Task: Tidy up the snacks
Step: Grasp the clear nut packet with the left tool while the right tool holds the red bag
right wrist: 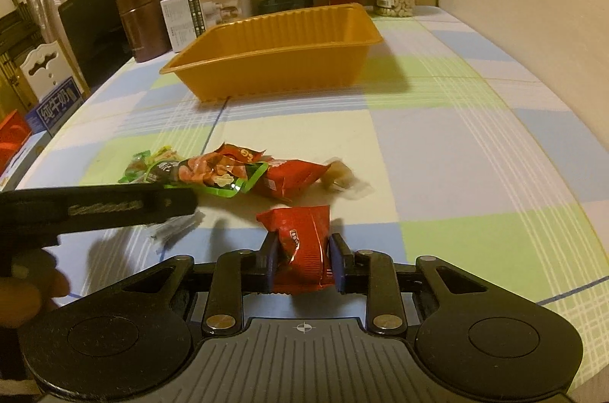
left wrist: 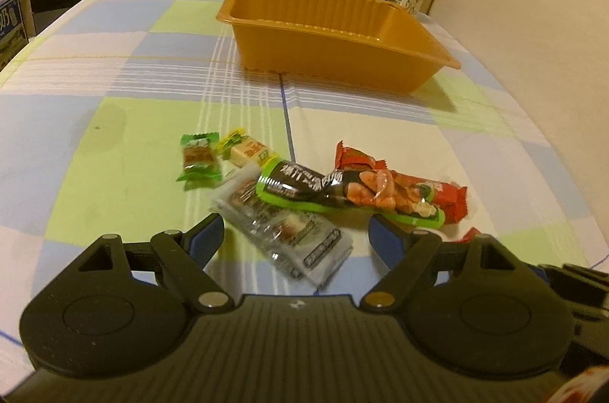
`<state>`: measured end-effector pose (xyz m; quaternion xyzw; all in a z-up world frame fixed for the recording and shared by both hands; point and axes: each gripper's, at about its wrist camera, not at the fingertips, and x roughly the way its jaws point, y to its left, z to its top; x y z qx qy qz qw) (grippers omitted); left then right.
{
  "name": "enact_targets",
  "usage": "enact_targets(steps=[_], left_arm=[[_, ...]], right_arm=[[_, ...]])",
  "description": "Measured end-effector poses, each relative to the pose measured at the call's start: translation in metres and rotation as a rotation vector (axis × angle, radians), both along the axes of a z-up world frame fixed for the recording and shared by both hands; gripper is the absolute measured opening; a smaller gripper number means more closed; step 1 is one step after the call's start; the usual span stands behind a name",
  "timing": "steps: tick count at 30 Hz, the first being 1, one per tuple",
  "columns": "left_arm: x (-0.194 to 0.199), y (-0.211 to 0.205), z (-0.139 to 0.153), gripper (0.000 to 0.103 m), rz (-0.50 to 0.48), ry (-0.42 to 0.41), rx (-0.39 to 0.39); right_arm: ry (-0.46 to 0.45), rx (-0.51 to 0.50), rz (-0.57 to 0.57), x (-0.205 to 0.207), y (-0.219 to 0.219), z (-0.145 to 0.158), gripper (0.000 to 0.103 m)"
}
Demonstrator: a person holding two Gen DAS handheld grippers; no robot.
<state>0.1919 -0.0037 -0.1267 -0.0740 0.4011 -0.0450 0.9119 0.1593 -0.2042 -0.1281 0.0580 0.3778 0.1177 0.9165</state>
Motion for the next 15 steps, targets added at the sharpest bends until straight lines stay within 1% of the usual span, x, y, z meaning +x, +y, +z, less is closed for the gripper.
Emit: enact_targets(steps=[4, 6, 8, 10, 12, 15], left_arm=[[0.007, -0.002, -0.005, 0.081, 0.026, 0.005, 0.043], [0.007, 0.0, -0.005, 0.077, 0.026, 0.007, 0.067], [0.005, 0.004, -0.004, 0.075, 0.02, 0.008, 0.071], [0.001, 0.008, -0.003, 0.07, 0.012, 0.011, 0.075], [-0.004, 0.014, -0.001, 0.059, 0.01, 0.017, 0.075], [-0.016, 0.023, 0.002, 0.051, 0.009, 0.021, 0.084]], right_arm=[[-0.002, 0.006, -0.008, 0.001, -0.002, 0.0, 0.029], [-0.001, 0.009, -0.01, 0.001, -0.003, -0.001, 0.029], [0.0, 0.009, -0.01, 0.002, -0.004, -0.002, 0.028], [-0.001, 0.009, -0.011, 0.002, -0.004, -0.002, 0.029], [-0.003, 0.011, -0.011, 0.002, -0.004, -0.001, 0.028], [-0.007, 0.012, -0.012, 0.001, -0.004, 0.0, 0.029]])
